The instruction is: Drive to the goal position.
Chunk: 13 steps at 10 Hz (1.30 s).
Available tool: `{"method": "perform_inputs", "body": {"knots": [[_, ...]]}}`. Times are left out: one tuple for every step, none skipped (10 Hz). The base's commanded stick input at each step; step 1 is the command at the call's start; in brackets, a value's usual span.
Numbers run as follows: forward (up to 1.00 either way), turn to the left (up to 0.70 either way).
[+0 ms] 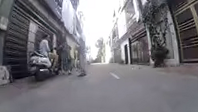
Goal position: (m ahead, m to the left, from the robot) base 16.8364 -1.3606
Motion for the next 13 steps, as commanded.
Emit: {"method": "perform_inputs", "body": {"knots": [[0.85, -0.19], [0.85, -0.01], [0.85, 0.0], [0.85, 0.0], [0.85, 0.0], [0.85, 0.0], [0.85, 0.0], [0.85, 0.0], [0.85, 0.0], [0.85, 0.0], [0.85, 0.0], [0.85, 0.0], [0.85, 0.0]]}}
